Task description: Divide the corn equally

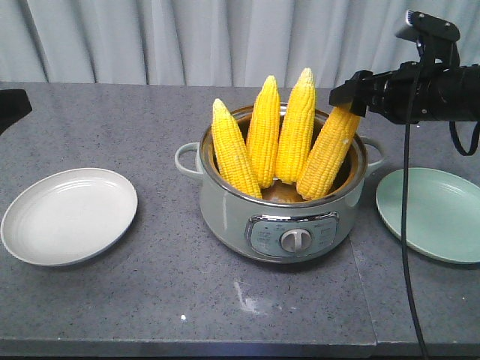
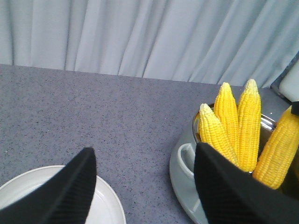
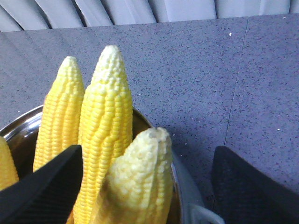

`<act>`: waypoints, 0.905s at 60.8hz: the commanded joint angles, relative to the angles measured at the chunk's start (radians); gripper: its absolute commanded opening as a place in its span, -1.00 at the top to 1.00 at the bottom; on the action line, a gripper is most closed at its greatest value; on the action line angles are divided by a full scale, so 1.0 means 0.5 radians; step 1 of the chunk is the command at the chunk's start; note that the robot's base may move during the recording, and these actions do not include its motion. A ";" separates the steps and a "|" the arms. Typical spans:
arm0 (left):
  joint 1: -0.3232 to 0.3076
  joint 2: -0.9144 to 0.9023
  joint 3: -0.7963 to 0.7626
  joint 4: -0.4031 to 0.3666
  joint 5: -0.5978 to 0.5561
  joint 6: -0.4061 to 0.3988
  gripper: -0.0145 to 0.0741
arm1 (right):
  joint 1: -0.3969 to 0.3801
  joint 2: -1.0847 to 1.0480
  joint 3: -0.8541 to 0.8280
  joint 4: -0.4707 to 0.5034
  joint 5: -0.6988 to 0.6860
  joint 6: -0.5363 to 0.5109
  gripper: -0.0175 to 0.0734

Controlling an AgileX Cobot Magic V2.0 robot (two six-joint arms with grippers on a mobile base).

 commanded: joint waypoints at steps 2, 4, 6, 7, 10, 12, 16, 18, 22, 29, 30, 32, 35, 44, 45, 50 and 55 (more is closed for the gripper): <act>-0.005 -0.008 -0.068 -0.067 -0.091 0.010 -0.34 | -0.005 -0.073 -0.069 0.072 -0.040 -0.041 -0.60; -0.005 -0.008 -0.068 -0.067 -0.089 0.009 -0.34 | -0.005 -0.073 -0.069 0.077 -0.016 -0.042 -0.58; -0.005 -0.008 -0.068 -0.067 -0.089 0.009 -0.34 | -0.005 -0.073 -0.069 0.081 0.001 -0.042 -0.56; -0.005 -0.008 -0.068 -0.067 -0.089 0.009 -0.34 | -0.005 -0.073 -0.069 0.082 0.008 -0.042 -0.54; -0.005 -0.008 -0.068 -0.067 -0.089 0.009 -0.34 | -0.005 -0.068 -0.069 0.082 0.022 -0.042 -0.48; -0.005 -0.008 -0.068 -0.067 -0.089 0.009 -0.34 | -0.005 -0.068 -0.069 0.082 0.031 -0.042 -0.44; -0.005 -0.008 -0.068 -0.067 -0.088 0.009 -0.34 | -0.005 -0.068 -0.069 0.080 0.056 -0.042 -0.33; -0.005 -0.008 -0.068 -0.067 -0.084 0.009 -0.34 | -0.005 -0.068 -0.069 0.080 0.060 -0.042 -0.27; -0.005 -0.008 -0.068 -0.067 -0.083 0.009 -0.34 | -0.005 -0.068 -0.069 0.080 0.068 -0.032 -0.11; -0.005 -0.008 -0.066 -0.067 -0.082 0.009 -0.34 | -0.005 -0.068 -0.069 0.080 0.079 -0.034 0.20; -0.005 -0.008 -0.063 -0.067 -0.082 0.009 -0.34 | -0.005 -0.068 -0.069 0.080 0.082 -0.034 0.25; -0.005 -0.008 -0.060 -0.067 -0.085 0.009 -0.34 | -0.005 -0.068 -0.069 0.080 0.084 -0.034 0.34; -0.005 -0.008 -0.060 -0.067 -0.083 0.009 -0.34 | -0.005 -0.071 -0.069 0.082 0.084 -0.034 0.44; -0.005 -0.008 -0.060 -0.067 -0.073 0.009 -0.34 | -0.005 -0.136 -0.069 0.155 0.059 -0.084 0.63; -0.005 -0.008 -0.060 -0.067 -0.073 0.009 -0.34 | -0.005 -0.153 -0.069 0.170 0.051 -0.097 0.64; -0.005 -0.008 -0.060 -0.067 -0.048 0.009 -0.34 | -0.005 -0.239 -0.091 0.261 0.034 -0.176 0.64; -0.005 -0.008 -0.060 -0.067 -0.022 0.013 -0.34 | -0.005 -0.339 -0.168 0.280 0.040 -0.189 0.63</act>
